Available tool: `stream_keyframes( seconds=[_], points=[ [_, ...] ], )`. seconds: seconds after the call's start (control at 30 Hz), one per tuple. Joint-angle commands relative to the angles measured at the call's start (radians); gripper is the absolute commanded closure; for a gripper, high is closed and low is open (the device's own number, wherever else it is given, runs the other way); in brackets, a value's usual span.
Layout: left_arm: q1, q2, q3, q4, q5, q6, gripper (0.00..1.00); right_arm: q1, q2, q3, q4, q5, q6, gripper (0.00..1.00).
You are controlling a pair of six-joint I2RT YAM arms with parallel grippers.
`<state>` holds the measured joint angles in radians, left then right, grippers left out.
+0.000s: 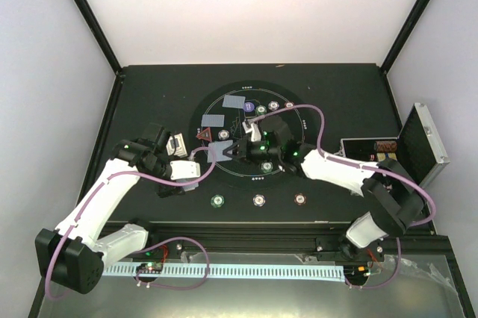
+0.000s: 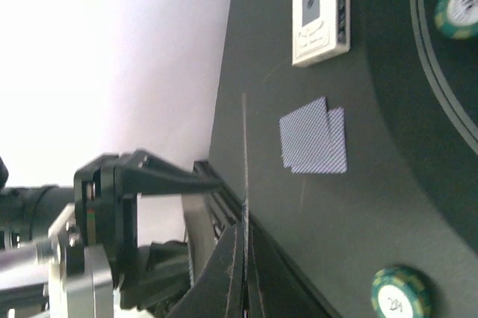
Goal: Distribute texas hold em gaming equipment
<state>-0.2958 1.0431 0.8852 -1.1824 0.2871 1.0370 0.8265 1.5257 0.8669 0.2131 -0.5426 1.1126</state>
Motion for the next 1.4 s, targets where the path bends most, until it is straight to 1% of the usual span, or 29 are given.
stream_keyframes(
  seconds=[0.0, 0.1, 0.2, 0.33, 0.5, 0.57, 0.63, 0.77, 0.83, 0.87, 0.93, 1.07, 1.17, 1.23, 1.27, 1.3, 1.33, 1.37],
  points=[
    [0.004, 0.001, 0.016, -0.022, -0.005, -0.011, 0.98, -0.085, 0.056, 0.077, -0.047, -0.066, -0.069, 0.99],
    [0.004, -0.005, 0.026, -0.033, 0.0, -0.014, 0.99, -0.129, 0.163, 0.182, -0.084, -0.098, -0.111, 0.99],
    [0.004, -0.01, 0.033, -0.041, 0.004, -0.019, 0.98, -0.16, 0.307, 0.335, -0.139, -0.118, -0.151, 0.99],
    [0.004, -0.01, 0.04, -0.054, 0.009, -0.031, 0.98, -0.178, 0.565, 0.614, -0.244, -0.138, -0.182, 0.99],
    [0.004, -0.011, 0.047, -0.055, 0.011, -0.045, 0.98, -0.182, 0.827, 0.948, -0.354, -0.142, -0.175, 0.99],
    [0.004, -0.013, 0.046, -0.056, 0.014, -0.048, 0.98, -0.184, 0.905, 1.065, -0.396, -0.134, -0.17, 0.99],
    [0.004, -0.016, 0.041, -0.054, 0.019, -0.049, 0.98, -0.184, 0.965, 1.145, -0.426, -0.126, -0.168, 0.99],
    [0.004, -0.021, 0.036, -0.054, 0.023, -0.054, 0.98, -0.189, 1.037, 1.239, -0.473, -0.112, -0.165, 0.99],
    [0.005, -0.024, 0.035, -0.056, 0.023, -0.054, 0.98, -0.195, 1.043, 1.249, -0.5, -0.1, -0.174, 0.98],
    [0.004, -0.027, 0.035, -0.057, 0.023, -0.054, 0.98, -0.197, 1.039, 1.249, -0.516, -0.091, -0.185, 0.96],
    [0.004, -0.029, 0.038, -0.06, 0.023, -0.053, 0.98, -0.198, 1.019, 1.238, -0.554, -0.074, -0.213, 0.82],
    [0.004, -0.025, 0.041, -0.062, 0.019, -0.054, 0.98, -0.205, 0.921, 1.164, -0.594, -0.046, -0.262, 0.69],
    [0.004, -0.022, 0.051, -0.072, 0.024, -0.058, 0.98, -0.212, 0.821, 1.074, -0.595, -0.031, -0.291, 0.67],
    [0.004, -0.02, 0.058, -0.075, 0.029, -0.06, 0.98, -0.214, 0.74, 0.998, -0.583, -0.024, -0.308, 0.62],
    [0.004, -0.019, 0.061, -0.076, 0.031, -0.061, 0.98, -0.214, 0.693, 0.95, -0.565, -0.025, -0.309, 0.61],
    [0.004, -0.016, 0.064, -0.075, 0.033, -0.063, 0.99, -0.213, 0.644, 0.87, -0.538, -0.033, -0.305, 0.59],
    [0.004, -0.012, 0.066, -0.075, 0.034, -0.065, 0.98, -0.209, 0.588, 0.824, -0.499, -0.035, -0.3, 0.57],
    [0.004, -0.009, 0.068, -0.075, 0.037, -0.067, 0.99, -0.202, 0.53, 0.724, -0.461, -0.037, -0.291, 0.55]
  ],
)
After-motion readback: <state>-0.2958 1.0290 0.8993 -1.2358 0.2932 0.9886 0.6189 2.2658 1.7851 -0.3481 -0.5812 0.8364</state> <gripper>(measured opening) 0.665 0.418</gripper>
